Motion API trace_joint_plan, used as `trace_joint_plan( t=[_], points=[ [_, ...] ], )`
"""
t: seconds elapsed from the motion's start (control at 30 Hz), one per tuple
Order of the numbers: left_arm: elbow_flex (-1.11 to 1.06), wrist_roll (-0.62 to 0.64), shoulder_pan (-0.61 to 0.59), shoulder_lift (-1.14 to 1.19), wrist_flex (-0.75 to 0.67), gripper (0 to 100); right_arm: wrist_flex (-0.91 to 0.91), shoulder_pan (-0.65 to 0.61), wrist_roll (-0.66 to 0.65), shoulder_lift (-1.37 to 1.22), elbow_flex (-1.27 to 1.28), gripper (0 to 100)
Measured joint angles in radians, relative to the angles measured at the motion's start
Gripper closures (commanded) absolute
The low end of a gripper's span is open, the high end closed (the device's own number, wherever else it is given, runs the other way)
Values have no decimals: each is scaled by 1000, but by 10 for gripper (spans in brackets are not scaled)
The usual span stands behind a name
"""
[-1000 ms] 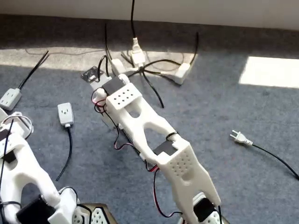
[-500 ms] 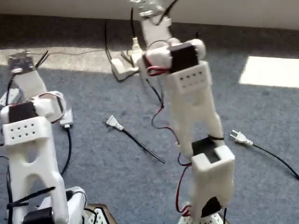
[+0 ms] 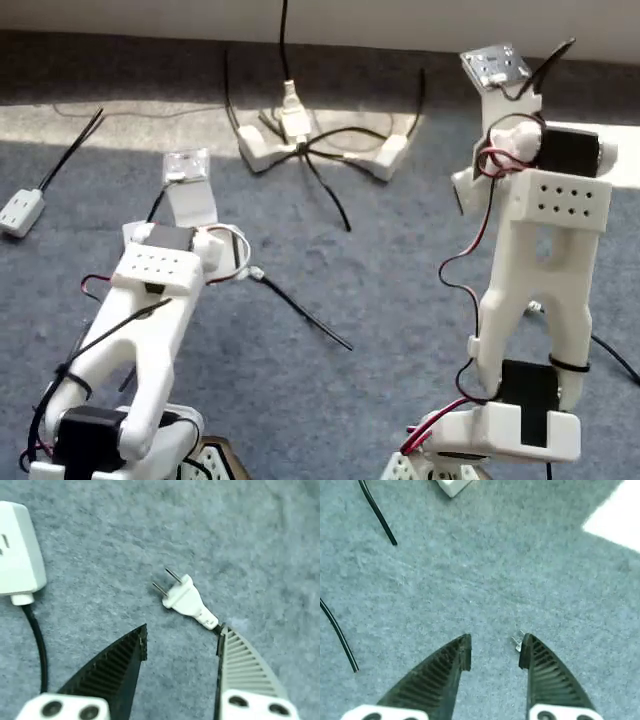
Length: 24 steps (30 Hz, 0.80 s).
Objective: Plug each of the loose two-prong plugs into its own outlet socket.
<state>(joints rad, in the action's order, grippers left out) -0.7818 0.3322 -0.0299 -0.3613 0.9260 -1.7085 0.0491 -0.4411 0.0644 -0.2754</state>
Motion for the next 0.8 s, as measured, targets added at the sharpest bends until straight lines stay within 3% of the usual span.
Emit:
trace_joint_plan(
  t=[0.17, 0.33, 0.57, 0.8],
  points=[
    [11, -38, -244, 35, -123, 766, 106, 26, -9, 37, 181, 831],
    [2, -183, -307, 160, -324, 766, 212, 23, -9, 37, 339, 831],
    [107, -216, -462, 468, -568, 765, 288, 21, -11, 37, 457, 831],
    [399, -331, -641, 832, -586, 765, 298, 15, -11, 37, 462, 831]
  ],
)
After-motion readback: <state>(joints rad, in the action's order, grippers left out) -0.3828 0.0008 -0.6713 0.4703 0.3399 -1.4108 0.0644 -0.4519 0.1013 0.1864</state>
